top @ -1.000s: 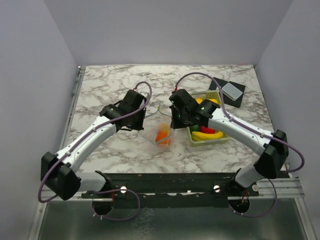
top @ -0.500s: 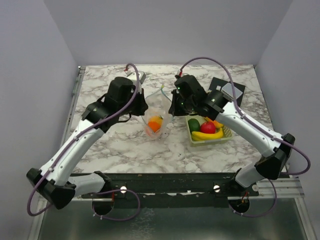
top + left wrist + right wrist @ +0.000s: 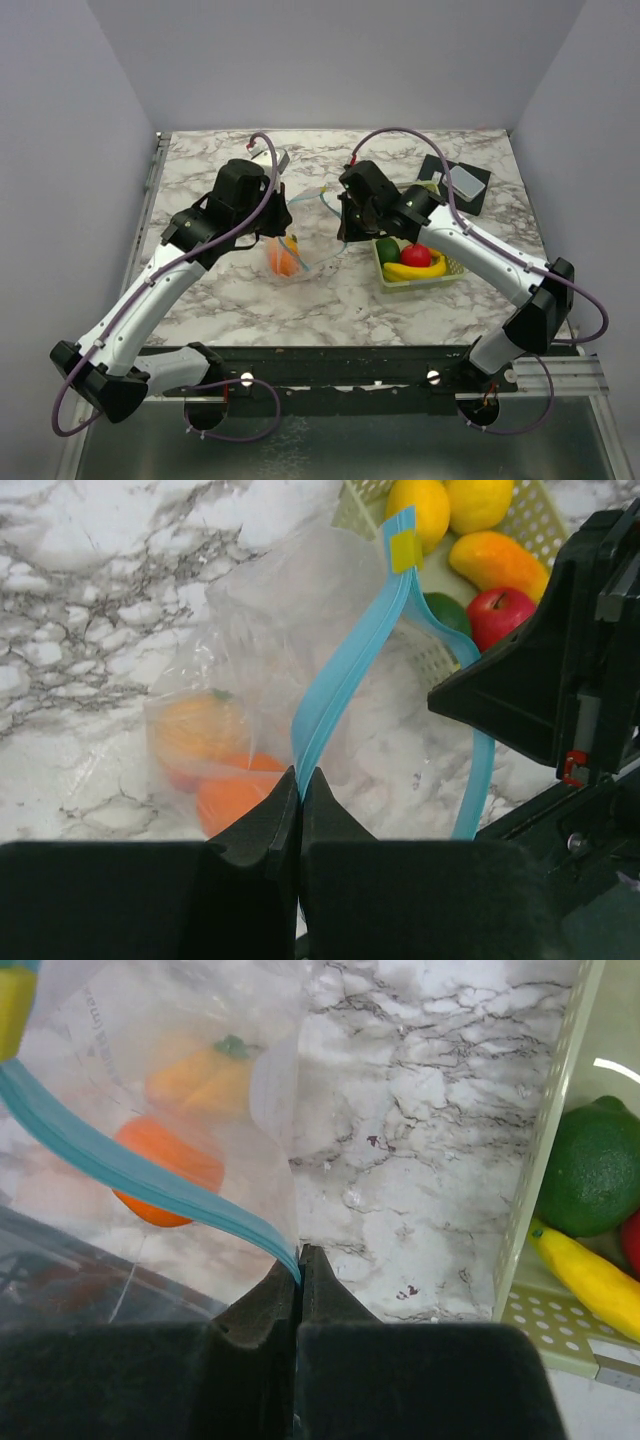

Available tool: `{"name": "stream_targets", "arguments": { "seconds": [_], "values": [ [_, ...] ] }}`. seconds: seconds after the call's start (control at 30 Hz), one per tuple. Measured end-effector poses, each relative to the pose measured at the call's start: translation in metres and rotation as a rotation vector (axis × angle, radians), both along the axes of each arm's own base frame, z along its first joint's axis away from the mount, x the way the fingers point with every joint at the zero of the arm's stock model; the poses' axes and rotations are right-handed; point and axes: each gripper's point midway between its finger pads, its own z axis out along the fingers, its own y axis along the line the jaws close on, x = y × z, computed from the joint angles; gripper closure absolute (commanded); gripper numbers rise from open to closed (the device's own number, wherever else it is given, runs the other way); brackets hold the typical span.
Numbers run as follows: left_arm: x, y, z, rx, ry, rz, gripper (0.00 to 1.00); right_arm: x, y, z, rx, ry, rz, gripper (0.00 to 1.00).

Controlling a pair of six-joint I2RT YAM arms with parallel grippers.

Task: Place the food in the zip-top bag and seal the zipper
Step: Adjust the zipper food storage bag at the center of the board.

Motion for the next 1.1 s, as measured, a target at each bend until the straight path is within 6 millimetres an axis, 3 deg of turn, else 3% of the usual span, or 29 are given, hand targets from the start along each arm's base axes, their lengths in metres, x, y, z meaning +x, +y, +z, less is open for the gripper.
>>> {"name": "stream_targets", "arguments": {
  "seconds": [0.1, 0.27, 0.53, 0.63, 0.73, 0.77, 0.87, 0.97, 1.03, 1.1],
  "values": [
    [-0.004, 0.003, -0.016, 0.033, 0.051, 0.001, 0.98, -0.002, 0.001, -0.008, -0.008, 0.023, 0.007, 0.99],
    [-0.008, 0.004, -0.003, 0.017, 0.037, -0.006, 0.98, -0.003, 0.005, 0.002, 0.016, 0.015, 0.021, 0.99],
    [-0.011, 0.006, 0.022, -0.026, -0.021, 0.004, 1.0, -0.005, 0.004, 0.059, 0.119, -0.083, 0.039, 0.99],
    [-0.009, 0.005, -0.008, -0.008, 0.022, 0.009, 1.0, -0.006, 0.003, 0.058, 0.111, -0.08, 0.048, 0.99],
    [-0.01, 0.004, -0.048, 0.048, 0.115, 0.007, 1.0, 0.001, 0.002, 0.04, 0.044, -0.06, 0.028, 0.99],
    [-0.011, 0.006, -0.053, 0.06, 0.124, 0.015, 1.0, 0.003, -0.001, 0.034, 0.025, -0.06, 0.019, 0.99],
    [-0.01, 0.011, -0.04, 0.046, 0.081, 0.039, 1.0, 0.003, -0.013, 0.038, 0.013, -0.083, 0.004, 0.99],
    [-0.01, 0.006, -0.033, 0.012, 0.063, 0.024, 1.0, 0.006, -0.016, 0.061, 0.008, -0.095, -0.002, 0.99],
    [-0.009, 0.002, -0.04, -0.005, 0.072, 0.016, 1.0, 0.015, -0.011, 0.08, 0.044, -0.144, -0.013, 0.99],
    [-0.012, 0.003, -0.054, 0.002, 0.1, 0.023, 1.0, 0.015, -0.015, 0.086, 0.084, -0.184, -0.019, 0.99]
  ]
}}
